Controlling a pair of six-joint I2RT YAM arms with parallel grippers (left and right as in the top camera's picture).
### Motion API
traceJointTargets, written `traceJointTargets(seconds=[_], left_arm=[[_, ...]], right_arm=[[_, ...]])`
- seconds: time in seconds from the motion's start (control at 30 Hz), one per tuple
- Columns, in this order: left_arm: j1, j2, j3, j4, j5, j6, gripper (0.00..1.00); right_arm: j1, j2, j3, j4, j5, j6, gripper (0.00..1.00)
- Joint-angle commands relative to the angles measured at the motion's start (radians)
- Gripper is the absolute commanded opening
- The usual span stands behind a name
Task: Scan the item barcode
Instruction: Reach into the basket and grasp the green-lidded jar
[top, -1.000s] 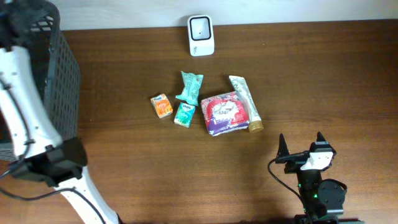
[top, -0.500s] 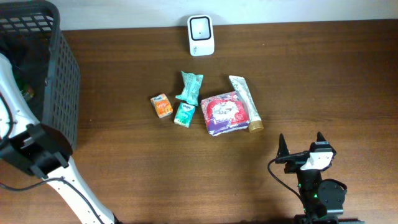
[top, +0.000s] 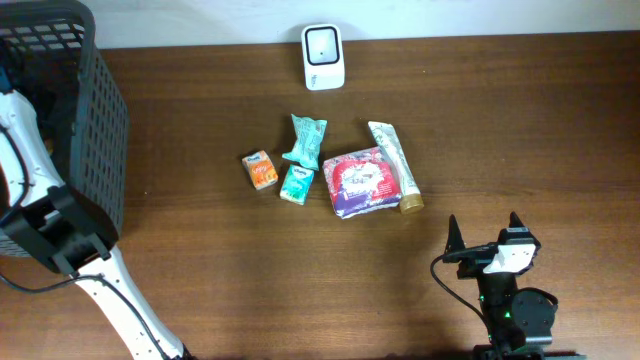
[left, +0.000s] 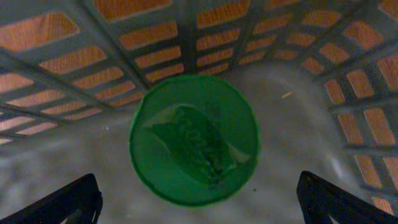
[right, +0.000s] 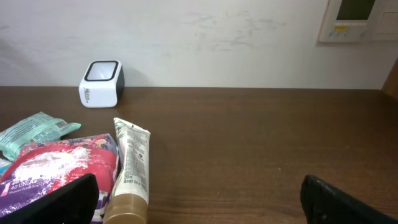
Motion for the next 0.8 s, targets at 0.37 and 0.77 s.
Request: traceJointTargets(seconds=[0.37,0.77], left_arm=[[0.009,0.077,0.003,0.039,-0.119,-0.017,0.67],[0.009,0.076,0.012,0.011,-0.138,-0.016,0.49]], right_arm=[[-0.006,-0.008,-0.007,-0.003,0.009,0.001,0.99],[-0.006,-0.008,-0.007,-0.004,0.009,0.001,0.99]])
